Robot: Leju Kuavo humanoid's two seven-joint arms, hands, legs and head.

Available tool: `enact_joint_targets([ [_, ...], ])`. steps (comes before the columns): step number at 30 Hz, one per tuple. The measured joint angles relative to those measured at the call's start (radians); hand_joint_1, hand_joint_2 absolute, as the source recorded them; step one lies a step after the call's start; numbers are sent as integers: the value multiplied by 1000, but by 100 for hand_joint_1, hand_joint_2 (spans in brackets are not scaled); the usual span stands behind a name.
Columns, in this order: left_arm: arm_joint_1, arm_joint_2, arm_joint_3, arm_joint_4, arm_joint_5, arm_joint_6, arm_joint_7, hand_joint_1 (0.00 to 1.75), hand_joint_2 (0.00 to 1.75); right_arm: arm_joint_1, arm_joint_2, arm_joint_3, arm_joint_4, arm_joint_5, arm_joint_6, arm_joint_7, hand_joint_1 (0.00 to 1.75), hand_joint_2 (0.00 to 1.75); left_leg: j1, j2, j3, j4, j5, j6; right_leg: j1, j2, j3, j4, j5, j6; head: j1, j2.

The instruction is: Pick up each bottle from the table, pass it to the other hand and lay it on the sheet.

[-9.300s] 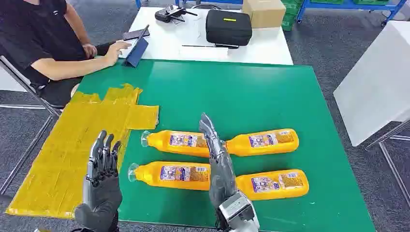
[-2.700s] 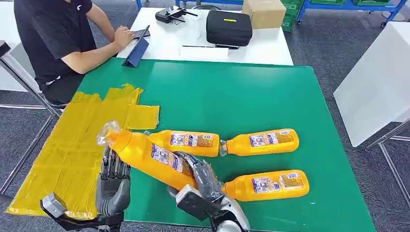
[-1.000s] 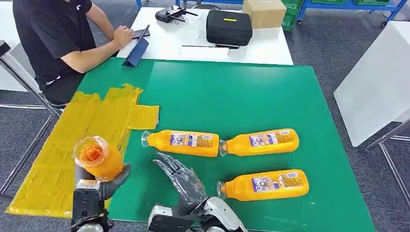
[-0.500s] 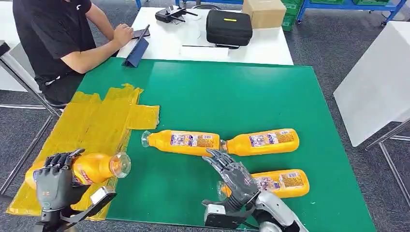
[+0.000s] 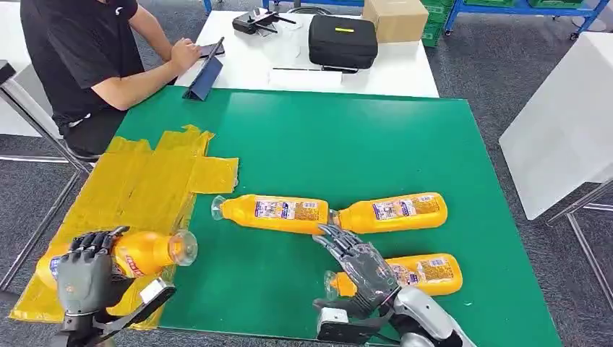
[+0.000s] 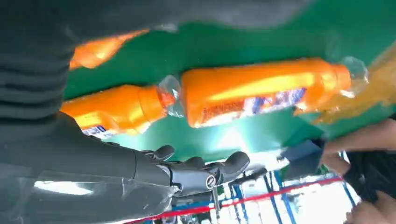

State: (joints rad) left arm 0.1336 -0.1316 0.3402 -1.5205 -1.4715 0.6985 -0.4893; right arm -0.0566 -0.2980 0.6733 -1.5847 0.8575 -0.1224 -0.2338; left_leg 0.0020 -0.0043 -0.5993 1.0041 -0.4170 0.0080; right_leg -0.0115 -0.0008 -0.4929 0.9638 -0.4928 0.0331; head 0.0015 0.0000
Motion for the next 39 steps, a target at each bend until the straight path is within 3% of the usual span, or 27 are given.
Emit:
enact_joint_targets([
  [4, -9, 80, -103, 100, -70, 0, 152, 175, 175, 5, -103, -15, -22, -28, 40, 11, 0, 175, -1, 0, 0, 0, 0, 1, -1, 0, 0, 0, 0, 0, 0, 0],
  [12, -85, 188, -298, 382, -15, 5, 180, 171, 175, 10, -197, -56, -31, -29, 88, 53, 0, 175, -1, -1, 1, 0, 1, 1, -1, -1, 2, 0, 1, 1, 0, 0],
  [13, -107, 198, -317, 414, -7, 3, 180, 0, 175, 16, -208, -64, -31, -29, 88, 55, 0, 175, -1, -4, 2, 0, 1, 2, -1, -3, 4, 0, 0, 1, 0, 0],
  [20, -212, 257, -426, 583, 25, -56, 190, 0, 175, 121, -279, -163, -69, -22, 80, 76, 0, 175, -4, -17, 16, -3, -1, 4, -3, -17, 23, -1, -5, 4, 0, 0],
  [32, -245, 322, -504, 599, 198, -216, 109, 0, 175, 190, -320, -278, -102, 1, 92, 81, 0, 175, -10, -16, 48, -5, -11, 6, -8, -16, 54, -1, -13, 3, 0, 0],
  [39, -242, 339, -513, 584, 213, -230, 106, 0, 175, 192, -325, -294, -102, 3, 92, 81, 0, 175, -10, -16, 47, -5, -11, 6, -8, -17, 52, -1, -16, 4, 0, 0],
])
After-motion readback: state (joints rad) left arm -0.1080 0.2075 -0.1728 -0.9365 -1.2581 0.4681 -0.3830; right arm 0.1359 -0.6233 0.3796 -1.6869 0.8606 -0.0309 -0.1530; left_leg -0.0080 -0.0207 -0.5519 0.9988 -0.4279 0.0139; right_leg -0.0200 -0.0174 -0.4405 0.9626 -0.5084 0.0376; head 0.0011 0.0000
